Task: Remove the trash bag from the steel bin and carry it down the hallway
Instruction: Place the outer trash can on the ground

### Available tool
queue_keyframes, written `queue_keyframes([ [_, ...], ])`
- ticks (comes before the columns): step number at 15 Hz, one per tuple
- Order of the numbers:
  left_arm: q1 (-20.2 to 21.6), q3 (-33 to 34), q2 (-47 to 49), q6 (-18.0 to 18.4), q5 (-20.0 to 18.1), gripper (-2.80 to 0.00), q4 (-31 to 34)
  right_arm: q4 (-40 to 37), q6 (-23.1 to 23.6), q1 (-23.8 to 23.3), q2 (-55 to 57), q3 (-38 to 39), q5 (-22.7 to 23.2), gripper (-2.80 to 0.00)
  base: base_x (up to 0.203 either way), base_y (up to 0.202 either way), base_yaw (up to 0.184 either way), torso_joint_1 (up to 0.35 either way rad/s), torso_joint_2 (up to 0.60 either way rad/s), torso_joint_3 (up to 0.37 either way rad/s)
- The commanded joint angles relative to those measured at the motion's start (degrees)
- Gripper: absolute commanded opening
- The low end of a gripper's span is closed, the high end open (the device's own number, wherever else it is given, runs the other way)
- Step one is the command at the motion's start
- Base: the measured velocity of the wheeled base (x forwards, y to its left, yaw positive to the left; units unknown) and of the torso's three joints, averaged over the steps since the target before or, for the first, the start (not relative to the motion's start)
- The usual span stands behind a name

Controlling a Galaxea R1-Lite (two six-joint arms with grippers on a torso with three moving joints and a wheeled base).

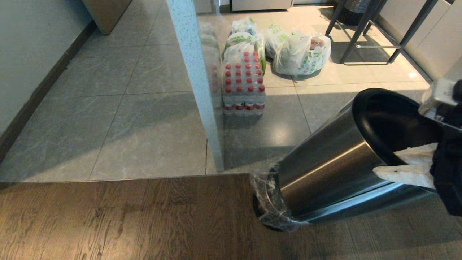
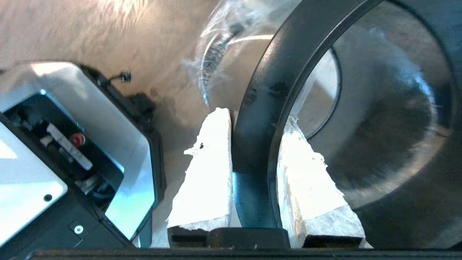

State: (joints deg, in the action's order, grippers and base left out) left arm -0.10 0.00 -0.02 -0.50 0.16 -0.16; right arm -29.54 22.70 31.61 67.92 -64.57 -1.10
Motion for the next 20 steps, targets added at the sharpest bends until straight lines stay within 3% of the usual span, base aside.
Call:
queue_keyframes([
  [1,0.01,0.09,0.02,-0.02,0.02,-2.8,-0.02,-0.06,0.15,-0.58,-3.79,0.23,-0.15,-2.8,0.0,0.0,0.0,0.0,0.0,0.0],
  [4,0.01,0.09,0.02,-0.02,0.02,-2.8,-0.02,0.02,0.4,-4.42,-6.19,1.16,-0.22,-2.8,0.0,0.0,0.0,0.0,0.0,0.0],
  [11,0.01,0.09,0.02,-0.02,0.02,-2.8,-0.02,4.66,-0.05,-21.89,-4.83,3.2,-0.85,-2.8,0.0,0.0,0.0,0.0,0.0,0.0],
  [16,0.01,0.0,0.02,-0.02,0.02,-2.8,-0.02,18.52,-0.44,-38.14,8.58,8.34,-0.84,-2.8,0.0,0.0,0.0,0.0,0.0,0.0],
  [20,0.01,0.0,0.02,-0.02,0.02,-2.8,-0.02,32.5,-0.57,-43.77,24.6,9.55,-0.69,-2.8,0.0,0.0,0.0,0.0,0.0,0.0],
])
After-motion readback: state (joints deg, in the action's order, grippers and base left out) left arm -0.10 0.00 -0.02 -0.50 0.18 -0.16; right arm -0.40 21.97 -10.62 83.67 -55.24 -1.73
